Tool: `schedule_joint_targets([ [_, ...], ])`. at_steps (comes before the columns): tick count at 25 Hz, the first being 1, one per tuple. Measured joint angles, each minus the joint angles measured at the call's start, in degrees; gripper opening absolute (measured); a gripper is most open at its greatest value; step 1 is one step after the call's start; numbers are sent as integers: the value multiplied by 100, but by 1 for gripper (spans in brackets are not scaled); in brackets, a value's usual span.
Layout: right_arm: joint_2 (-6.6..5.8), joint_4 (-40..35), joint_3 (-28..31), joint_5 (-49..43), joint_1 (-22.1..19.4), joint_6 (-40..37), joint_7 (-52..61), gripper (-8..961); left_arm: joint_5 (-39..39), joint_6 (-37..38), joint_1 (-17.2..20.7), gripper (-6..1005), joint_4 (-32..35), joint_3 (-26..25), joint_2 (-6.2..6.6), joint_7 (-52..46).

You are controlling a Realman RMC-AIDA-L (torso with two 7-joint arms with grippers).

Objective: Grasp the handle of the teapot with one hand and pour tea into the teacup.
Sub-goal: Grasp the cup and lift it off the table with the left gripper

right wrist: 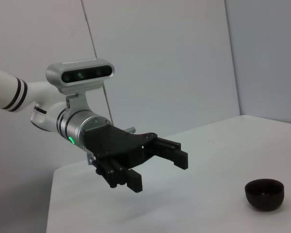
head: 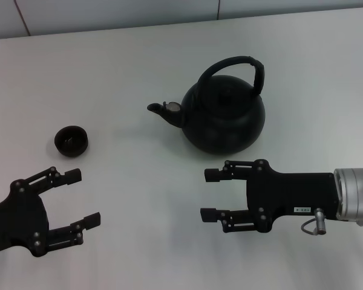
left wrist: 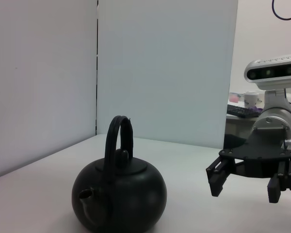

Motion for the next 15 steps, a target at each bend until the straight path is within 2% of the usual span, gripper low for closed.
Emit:
schedule_joint_targets([
  [15,0,0,0,0,0,0,0,737,-40,-115,5,821,-16,-82,-10,94],
])
